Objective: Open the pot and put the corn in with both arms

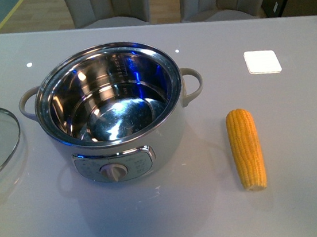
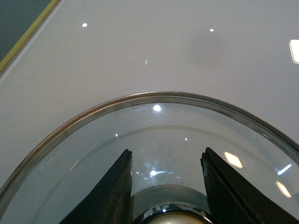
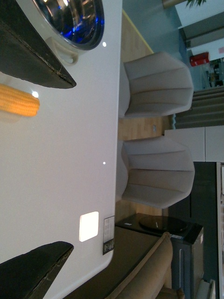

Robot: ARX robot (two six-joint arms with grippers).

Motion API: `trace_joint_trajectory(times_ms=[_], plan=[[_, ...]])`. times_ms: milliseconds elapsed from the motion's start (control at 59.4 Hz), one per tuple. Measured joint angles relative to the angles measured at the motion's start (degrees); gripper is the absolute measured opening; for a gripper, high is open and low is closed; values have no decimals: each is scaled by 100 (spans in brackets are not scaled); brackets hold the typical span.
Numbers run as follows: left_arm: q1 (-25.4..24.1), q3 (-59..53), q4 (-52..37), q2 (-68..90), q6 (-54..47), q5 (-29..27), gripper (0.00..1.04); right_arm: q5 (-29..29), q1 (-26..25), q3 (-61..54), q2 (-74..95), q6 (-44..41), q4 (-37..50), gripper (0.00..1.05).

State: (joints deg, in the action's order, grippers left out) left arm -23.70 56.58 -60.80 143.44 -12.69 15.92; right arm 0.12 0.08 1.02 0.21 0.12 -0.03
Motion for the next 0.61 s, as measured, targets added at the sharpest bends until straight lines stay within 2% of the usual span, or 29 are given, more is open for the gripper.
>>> trace_joint_trajectory(times_ms=[606], plan=[[-4,256,-531,533,81,37,40,0,0,0,0,0,0,96]])
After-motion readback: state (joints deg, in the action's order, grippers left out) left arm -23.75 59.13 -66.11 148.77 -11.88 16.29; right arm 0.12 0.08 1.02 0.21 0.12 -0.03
